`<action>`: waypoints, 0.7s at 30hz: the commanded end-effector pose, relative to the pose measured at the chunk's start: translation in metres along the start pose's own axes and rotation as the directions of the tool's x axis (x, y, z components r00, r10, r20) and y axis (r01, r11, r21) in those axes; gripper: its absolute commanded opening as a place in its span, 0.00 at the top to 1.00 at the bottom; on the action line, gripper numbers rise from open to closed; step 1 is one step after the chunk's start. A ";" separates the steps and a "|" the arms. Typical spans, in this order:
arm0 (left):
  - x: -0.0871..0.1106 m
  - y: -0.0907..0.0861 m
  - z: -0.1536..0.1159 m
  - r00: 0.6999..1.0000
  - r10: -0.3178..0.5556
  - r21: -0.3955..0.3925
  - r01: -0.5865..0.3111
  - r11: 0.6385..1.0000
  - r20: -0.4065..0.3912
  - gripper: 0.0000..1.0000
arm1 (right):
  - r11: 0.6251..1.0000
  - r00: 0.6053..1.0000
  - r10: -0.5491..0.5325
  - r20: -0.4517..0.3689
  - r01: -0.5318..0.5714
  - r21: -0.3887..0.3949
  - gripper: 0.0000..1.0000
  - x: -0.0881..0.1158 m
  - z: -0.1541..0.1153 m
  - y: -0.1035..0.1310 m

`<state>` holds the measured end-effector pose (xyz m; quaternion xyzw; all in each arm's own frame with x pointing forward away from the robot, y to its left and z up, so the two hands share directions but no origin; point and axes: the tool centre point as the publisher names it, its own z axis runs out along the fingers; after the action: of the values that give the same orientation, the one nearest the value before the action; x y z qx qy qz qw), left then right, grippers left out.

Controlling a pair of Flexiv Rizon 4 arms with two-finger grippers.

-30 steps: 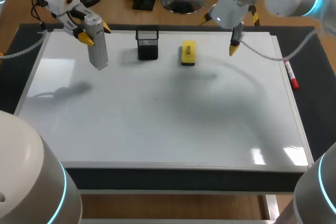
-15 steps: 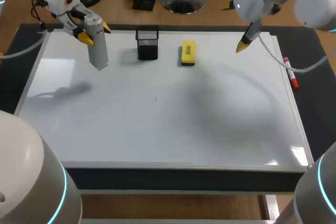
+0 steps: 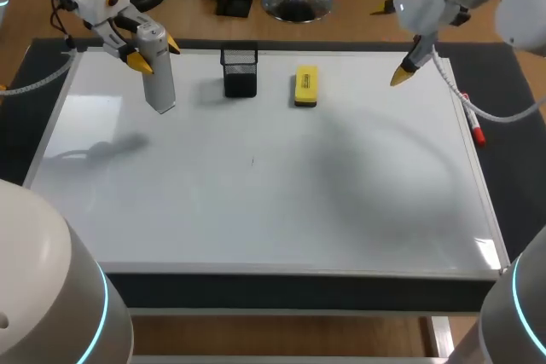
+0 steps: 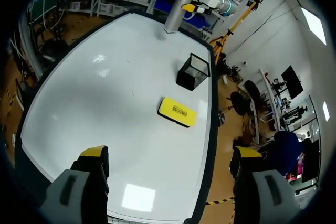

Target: Pick up the inspection probe, press it on each red-marked spot on the whiteboard one by one, put down the probe, pick up the eraser, and wipe off all the red marks.

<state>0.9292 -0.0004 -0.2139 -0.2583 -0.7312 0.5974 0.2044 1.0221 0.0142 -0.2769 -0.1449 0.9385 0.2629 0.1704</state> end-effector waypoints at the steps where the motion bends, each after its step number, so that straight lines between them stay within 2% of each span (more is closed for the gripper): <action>1: -0.001 0.000 -0.001 1.000 0.000 0.002 0.000 1.000 -0.004 1.00 | 1.000 1.000 0.000 -0.011 0.000 0.004 0.00 -0.003 0.000 0.000; 17: -0.001 0.000 -0.001 1.000 0.000 0.002 0.000 1.000 -0.004 1.00 | 1.000 1.000 0.000 -0.011 0.000 0.004 0.00 -0.003 0.000 0.000; 21: -0.016 -0.007 0.004 1.000 0.005 -0.008 -0.005 1.000 -0.018 1.00 | 1.000 1.000 0.000 -0.011 0.000 0.004 0.00 -0.003 0.000 0.000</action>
<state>0.9321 -0.0056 -0.2124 -0.2614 -0.7312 0.5970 0.2015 1.0243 0.0149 -0.2763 -0.1453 0.9395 0.2616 0.1667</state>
